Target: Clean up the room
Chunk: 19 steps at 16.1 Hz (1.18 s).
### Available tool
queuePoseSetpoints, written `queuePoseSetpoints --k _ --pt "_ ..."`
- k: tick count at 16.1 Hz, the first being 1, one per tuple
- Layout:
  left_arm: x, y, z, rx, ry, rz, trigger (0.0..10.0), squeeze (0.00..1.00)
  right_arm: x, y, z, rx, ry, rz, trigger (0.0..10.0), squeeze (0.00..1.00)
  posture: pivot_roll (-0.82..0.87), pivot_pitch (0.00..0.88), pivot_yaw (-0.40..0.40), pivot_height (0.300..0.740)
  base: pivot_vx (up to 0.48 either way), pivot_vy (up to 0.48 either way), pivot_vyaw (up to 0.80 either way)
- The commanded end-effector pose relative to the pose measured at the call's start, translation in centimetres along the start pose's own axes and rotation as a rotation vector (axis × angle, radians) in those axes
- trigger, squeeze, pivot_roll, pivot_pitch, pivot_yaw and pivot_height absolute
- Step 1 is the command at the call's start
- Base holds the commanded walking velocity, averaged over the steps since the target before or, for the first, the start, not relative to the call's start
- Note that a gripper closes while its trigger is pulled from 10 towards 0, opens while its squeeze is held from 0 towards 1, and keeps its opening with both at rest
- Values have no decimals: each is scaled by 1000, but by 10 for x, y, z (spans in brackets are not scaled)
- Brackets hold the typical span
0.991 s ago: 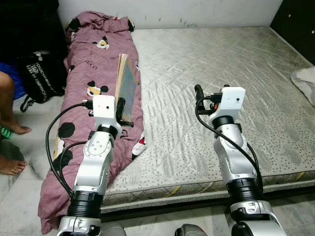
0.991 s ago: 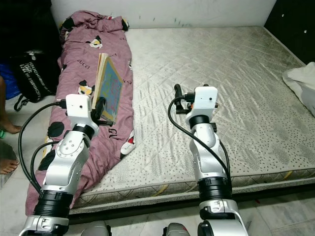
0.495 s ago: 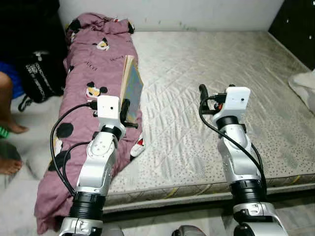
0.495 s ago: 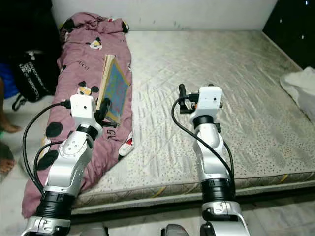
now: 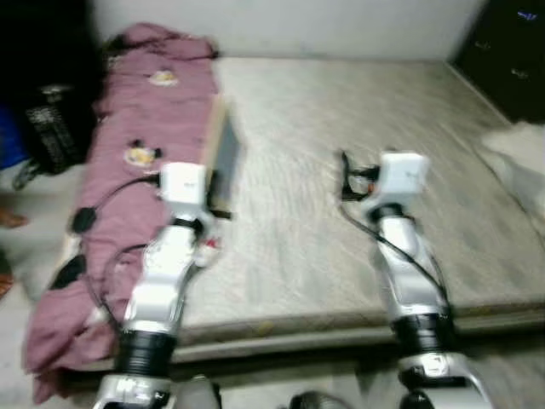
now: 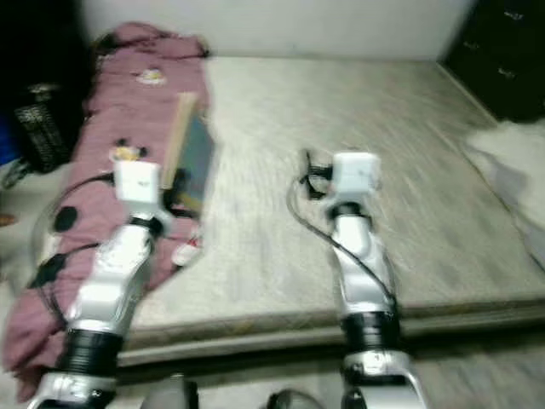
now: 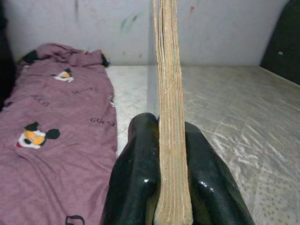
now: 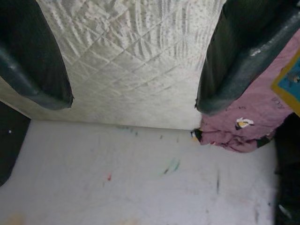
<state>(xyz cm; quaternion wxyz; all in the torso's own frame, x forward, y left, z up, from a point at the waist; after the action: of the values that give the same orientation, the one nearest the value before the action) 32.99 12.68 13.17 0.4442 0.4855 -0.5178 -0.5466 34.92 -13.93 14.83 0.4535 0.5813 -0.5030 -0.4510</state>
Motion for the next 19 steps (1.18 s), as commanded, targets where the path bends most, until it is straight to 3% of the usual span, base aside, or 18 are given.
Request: queuePoseSetpoints --k 1,3,10,19 --pt "8 14 -2 58 -26 10 10000 0 9 6 -1 17 -17 20 10000 0 -13 0 -19 740 0 -420 0" --pt "8 14 -2 58 -22 12 10000 0 9 6 -1 16 -15 22 10000 0 -14 0 -21 740 0 -407 0" --pt "7 18 -4 89 -17 66 10000 0 10 3 0 9 -8 33 10000 0 -19 0 -25 740 0 0 0" --pt "5 23 -7 120 -16 75 10000 0 9 5 -6 16 3 23 10000 0 -19 0 -32 740 34 0 -55"
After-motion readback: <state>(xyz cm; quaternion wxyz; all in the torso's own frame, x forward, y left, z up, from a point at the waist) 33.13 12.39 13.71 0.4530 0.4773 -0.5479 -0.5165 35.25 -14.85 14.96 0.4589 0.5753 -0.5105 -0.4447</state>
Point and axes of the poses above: a point about 5 cm out from each wrist's last joint towards the gripper, its own z axis pointing back from the gripper into the wrist, its own y axis along the axis of the wrist's last joint, x = y × z, the point moved 2 cm from there along -z, pointing out of the wrist towards the gripper, and after that the axes turned 5 degrees about -z, right-handed, at the moved point
